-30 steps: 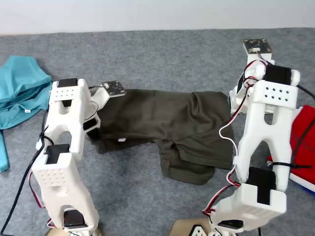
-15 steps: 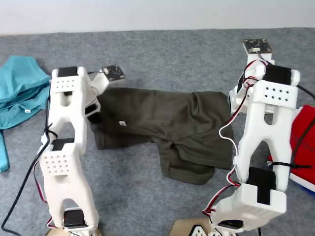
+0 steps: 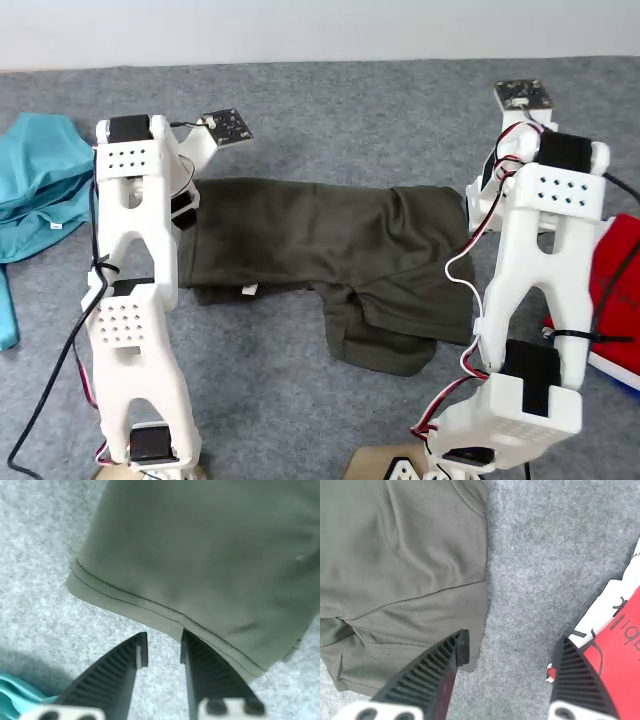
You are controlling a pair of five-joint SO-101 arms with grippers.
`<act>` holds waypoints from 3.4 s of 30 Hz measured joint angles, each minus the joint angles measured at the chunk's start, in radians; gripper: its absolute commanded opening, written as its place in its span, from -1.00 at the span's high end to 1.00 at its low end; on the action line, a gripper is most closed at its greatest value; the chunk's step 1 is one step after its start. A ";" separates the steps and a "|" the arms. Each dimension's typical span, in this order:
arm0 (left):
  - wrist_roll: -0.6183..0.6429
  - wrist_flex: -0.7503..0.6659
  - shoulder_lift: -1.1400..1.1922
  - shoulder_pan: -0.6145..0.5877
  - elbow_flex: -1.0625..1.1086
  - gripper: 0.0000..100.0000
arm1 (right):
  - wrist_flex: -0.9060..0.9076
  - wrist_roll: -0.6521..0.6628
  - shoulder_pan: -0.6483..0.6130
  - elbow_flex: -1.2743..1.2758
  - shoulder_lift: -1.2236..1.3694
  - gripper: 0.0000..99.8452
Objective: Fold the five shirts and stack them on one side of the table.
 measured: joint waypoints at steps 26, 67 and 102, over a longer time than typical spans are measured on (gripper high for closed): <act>-0.063 -0.098 -0.183 -0.005 0.545 0.75 | 0.014 0.000 0.000 0.000 0.000 0.45; -0.150 -0.160 -0.216 -0.009 0.643 0.76 | 0.032 0.000 -0.057 0.000 0.000 0.45; 0.175 0.000 -0.215 -0.003 0.275 0.99 | 0.089 0.101 -0.141 0.572 -0.327 0.45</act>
